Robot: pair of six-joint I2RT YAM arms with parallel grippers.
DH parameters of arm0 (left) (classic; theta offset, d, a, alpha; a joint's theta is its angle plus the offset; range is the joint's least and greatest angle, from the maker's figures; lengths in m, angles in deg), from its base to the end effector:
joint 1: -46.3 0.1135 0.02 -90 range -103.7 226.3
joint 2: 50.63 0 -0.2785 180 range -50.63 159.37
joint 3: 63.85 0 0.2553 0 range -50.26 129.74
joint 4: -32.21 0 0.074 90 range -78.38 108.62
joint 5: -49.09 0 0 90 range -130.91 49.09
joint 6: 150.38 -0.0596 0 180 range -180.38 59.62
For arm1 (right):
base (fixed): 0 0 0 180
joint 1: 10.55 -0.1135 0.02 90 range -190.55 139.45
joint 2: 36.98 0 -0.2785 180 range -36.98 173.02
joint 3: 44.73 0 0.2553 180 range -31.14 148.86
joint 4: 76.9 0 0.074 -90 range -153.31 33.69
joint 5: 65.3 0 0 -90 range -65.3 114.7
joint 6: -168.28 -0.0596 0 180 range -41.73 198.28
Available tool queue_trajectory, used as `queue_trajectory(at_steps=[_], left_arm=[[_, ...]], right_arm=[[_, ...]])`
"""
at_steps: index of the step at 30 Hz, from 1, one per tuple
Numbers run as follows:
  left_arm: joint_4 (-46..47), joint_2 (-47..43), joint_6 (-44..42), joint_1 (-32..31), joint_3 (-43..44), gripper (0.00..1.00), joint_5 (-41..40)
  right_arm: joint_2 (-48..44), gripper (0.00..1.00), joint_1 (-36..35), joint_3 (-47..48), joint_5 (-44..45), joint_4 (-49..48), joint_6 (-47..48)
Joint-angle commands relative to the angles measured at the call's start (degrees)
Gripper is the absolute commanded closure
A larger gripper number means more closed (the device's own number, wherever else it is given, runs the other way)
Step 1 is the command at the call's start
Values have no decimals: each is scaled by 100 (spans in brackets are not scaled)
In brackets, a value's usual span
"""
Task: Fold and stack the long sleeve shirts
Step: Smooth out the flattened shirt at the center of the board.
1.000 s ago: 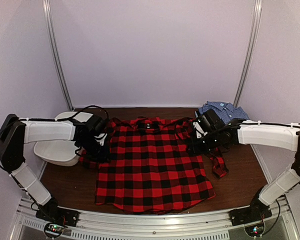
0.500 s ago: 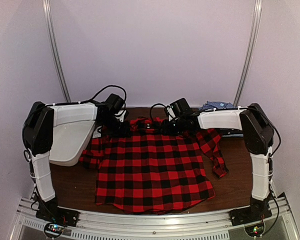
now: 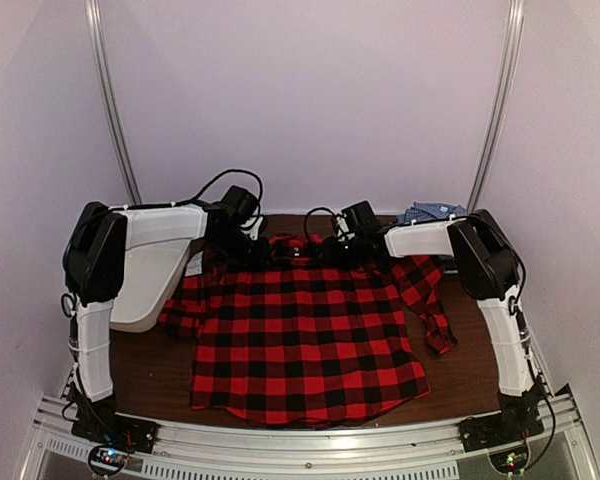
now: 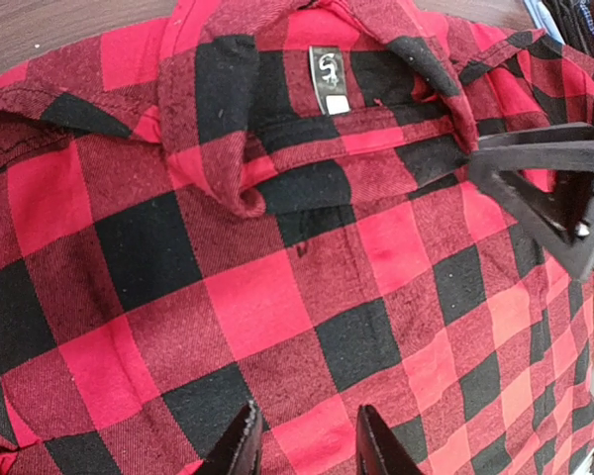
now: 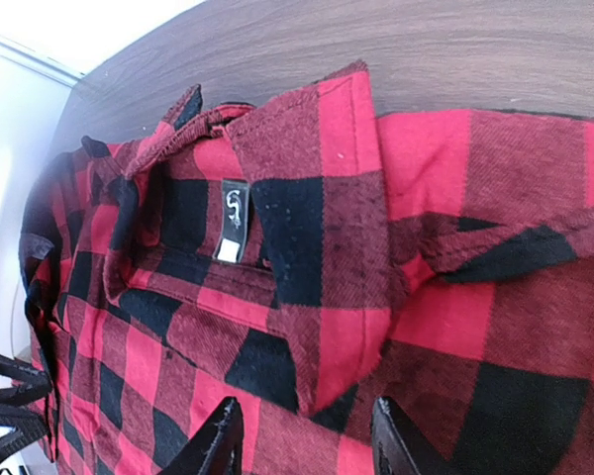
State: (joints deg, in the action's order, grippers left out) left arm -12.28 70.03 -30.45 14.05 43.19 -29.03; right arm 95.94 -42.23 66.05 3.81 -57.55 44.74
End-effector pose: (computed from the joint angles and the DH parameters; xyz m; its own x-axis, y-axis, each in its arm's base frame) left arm 0.3994 -0.2665 0.1806 -0.9287 0.0087 -0.3706 0.1740 0.8930 -0.4151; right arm 0.4512 0.3034 0.1353 -0.8666 0.0718 -0.4938 -0.2869 0.7380 0.6108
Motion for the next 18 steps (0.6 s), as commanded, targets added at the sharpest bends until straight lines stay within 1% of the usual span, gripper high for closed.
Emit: queue_trajectory(at_steps=[1,8,11,14,17,18], left_arm=[[251,-62,-31,-9,-171,66,105],[531,-428,-18,-9,-791,66,118],[614,-552,-14,-9,-1028,67,123],[663,-696,-23,-9,-1228,67,111],[728,-817,-10,-9,-1408,67,103],[735,-855,-1,-9,-1455,68,117]], right_arm=[[391,57,-9,418,-298,-311,-277],[671,82,134,838,-408,-638,-611],[811,92,305,1059,-593,-1101,-899],[1030,99,470,1402,-773,-1643,-1317],[1552,99,629,2159,-937,-2109,-1718],[1796,96,669,2511,-995,-2240,-1859]])
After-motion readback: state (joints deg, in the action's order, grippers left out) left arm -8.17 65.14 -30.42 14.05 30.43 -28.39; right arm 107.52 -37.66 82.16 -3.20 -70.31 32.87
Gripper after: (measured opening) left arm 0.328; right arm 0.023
